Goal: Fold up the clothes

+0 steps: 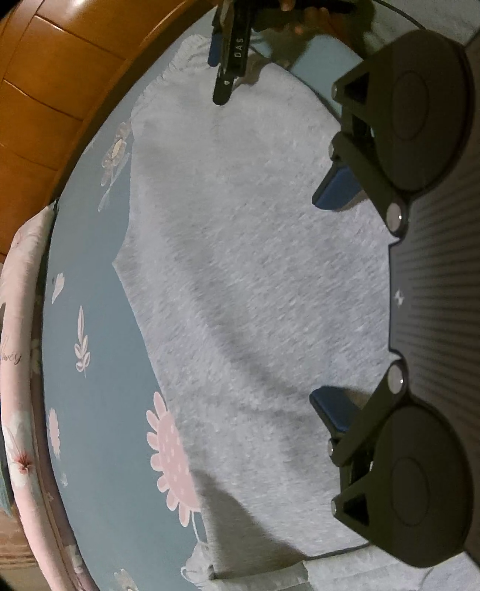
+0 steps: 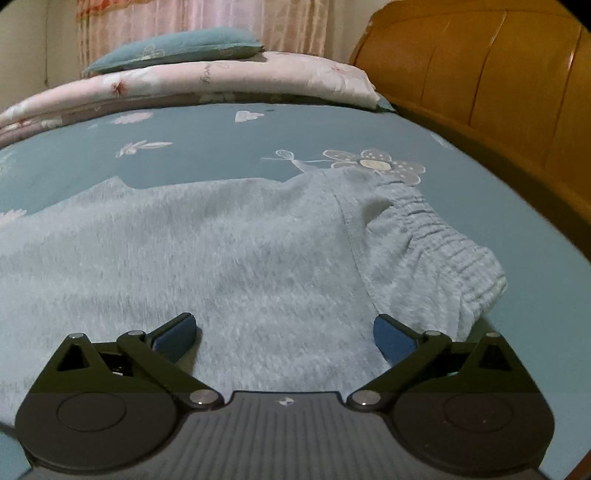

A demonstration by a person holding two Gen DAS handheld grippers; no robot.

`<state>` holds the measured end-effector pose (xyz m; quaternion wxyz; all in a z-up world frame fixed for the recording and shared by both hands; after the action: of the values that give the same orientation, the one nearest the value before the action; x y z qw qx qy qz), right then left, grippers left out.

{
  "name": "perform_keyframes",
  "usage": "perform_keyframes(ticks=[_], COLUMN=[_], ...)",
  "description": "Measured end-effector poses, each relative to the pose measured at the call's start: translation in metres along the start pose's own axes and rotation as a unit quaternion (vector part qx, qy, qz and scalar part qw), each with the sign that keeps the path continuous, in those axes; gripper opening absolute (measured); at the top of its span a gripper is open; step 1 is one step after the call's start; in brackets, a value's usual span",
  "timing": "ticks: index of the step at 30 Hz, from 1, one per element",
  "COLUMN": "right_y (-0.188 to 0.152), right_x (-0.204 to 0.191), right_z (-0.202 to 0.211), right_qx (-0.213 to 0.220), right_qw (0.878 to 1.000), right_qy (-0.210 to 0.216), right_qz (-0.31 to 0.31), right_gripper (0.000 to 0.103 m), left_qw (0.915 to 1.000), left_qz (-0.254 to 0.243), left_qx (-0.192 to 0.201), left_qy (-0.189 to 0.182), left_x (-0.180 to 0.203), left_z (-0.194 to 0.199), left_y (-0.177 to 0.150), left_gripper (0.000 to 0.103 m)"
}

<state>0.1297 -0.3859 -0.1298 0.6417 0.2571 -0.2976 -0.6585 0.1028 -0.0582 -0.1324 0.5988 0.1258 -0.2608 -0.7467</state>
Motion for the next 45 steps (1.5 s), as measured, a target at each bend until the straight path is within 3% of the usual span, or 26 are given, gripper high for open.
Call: perform_keyframes(ticks=[5,7,11,18,22,23,27,31,34,36,38,40,45], right_y=[-0.009,-0.011,-0.008,0.002,0.000,0.000,0.022,0.085,0.138,0.165,0.184,0.193,0.190], right_x=[0.001,0.001,0.005,0.010,0.000,-0.002,-0.013,-0.042,-0.079,-0.115,-0.153,-0.188,-0.254], right_z=[0.003,0.007,0.014,0.024,0.021,0.021,0.022,0.022,0.011,-0.009,-0.036,-0.058,-0.111], right_qx=[0.038,0.051,0.068,0.099,0.102,0.101,0.066,0.031,0.002,-0.037,-0.097,-0.138,-0.244], right_qw=[0.999,0.999,0.997,0.991,0.993,0.994,0.996,0.988,0.958,0.928,0.890,0.862,0.800], right_qy=[0.001,0.000,0.005,0.033,0.014,0.014,0.054,0.148,0.279,0.363,0.434,0.470,0.517], right_qz=[0.000,-0.001,-0.028,-0.086,-0.058,-0.049,-0.006,0.043,0.061,0.074,0.100,0.131,0.180], right_gripper=[0.103,0.103,0.103,0.103,0.103,0.103,0.103,0.103,0.103,0.103,0.103,0.103,0.103], left_qw=[0.9994,0.9998,0.9993,0.9937,0.9897,0.9886,0.9803,0.9802,0.9812,0.9851,0.9881,0.9896,0.9895], left_qz=[-0.017,0.000,0.019,0.015,0.049,0.046,0.022,0.028,0.024,0.009,-0.016,-0.038,-0.034], left_qx=[-0.009,-0.008,0.031,0.084,0.047,0.055,0.076,0.036,0.064,0.082,0.091,0.096,0.092], left_qy=[0.028,0.019,-0.002,-0.073,-0.126,-0.133,-0.181,-0.193,-0.181,-0.151,-0.123,-0.100,-0.106], left_x=[0.010,0.010,0.010,0.000,-0.013,-0.014,-0.017,-0.031,-0.026,-0.015,-0.005,0.003,0.001], left_z=[-0.001,0.004,0.020,-0.010,-0.047,-0.047,-0.029,-0.042,-0.041,-0.040,-0.040,-0.040,-0.044], left_y=[0.001,0.006,0.029,0.081,0.078,0.074,0.071,0.067,0.058,0.051,0.047,0.045,0.053], left_gripper=[0.102,0.100,0.101,0.101,0.100,0.100,0.101,0.101,0.102,0.102,0.102,0.102,0.102])
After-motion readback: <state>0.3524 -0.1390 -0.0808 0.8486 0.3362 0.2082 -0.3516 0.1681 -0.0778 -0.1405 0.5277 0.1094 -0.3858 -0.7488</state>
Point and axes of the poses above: each gripper's, at about its wrist camera, not at the fingertips, and z roughly against the way its jaws point, x to its right, y to its top, the point moved 3 cm from there along -z, roughly the way its jaws point, and after that the axes turned 5 degrees about -x, right-handed, at the moved point
